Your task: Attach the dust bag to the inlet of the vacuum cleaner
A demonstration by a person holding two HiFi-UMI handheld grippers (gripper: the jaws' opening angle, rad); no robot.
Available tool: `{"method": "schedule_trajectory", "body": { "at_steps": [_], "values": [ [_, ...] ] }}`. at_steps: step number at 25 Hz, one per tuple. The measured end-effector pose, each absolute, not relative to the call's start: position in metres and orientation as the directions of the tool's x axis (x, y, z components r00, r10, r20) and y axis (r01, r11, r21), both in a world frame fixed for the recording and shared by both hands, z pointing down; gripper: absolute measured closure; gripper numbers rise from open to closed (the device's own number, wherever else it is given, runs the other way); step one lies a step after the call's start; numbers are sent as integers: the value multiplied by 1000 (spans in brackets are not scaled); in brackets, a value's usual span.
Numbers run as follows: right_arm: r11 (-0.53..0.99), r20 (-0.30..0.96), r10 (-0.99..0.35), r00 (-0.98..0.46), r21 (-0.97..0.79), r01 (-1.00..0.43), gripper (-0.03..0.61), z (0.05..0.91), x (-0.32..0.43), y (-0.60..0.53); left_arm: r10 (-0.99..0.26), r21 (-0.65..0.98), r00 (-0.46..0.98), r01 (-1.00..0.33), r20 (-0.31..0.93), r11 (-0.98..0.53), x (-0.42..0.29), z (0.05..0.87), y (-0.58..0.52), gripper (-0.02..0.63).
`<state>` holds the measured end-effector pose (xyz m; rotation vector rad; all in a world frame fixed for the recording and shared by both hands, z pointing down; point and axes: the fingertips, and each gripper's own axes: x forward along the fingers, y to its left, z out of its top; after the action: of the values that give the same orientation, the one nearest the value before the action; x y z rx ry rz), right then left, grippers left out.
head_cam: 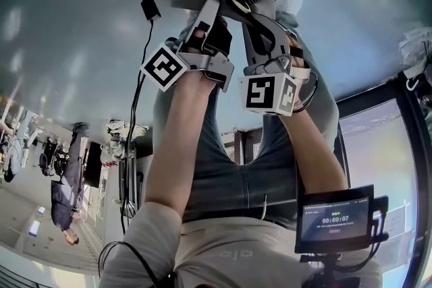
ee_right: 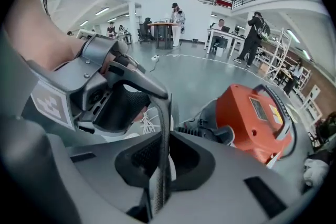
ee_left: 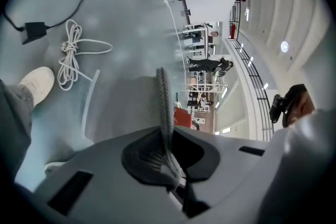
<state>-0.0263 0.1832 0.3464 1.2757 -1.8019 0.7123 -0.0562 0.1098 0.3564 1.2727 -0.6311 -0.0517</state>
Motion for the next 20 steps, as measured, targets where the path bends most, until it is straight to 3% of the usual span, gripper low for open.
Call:
{"method": "schedule_trajectory", "body": {
  "at_steps": [3,11,14,20],
  "values": [
    [290,851,-507,-140,16,-957,541,348,-19,184,-336,936,886,-237,319,261,-46,354,108,597],
    [201,841,-537,-60,59,-978,541,354,-8,181,-326,954,912,-173,249,246,-36,356,107,595],
    [177,848,-527,-49,53,-983,540,372,-1,186,-256,955,944,-142,210,260,-30,363,116,588],
    [207,859,-511,-31,87,-975,541,376,-2,185,-75,965,967,-235,245,118,-9,345,119,431]
  ]
}}
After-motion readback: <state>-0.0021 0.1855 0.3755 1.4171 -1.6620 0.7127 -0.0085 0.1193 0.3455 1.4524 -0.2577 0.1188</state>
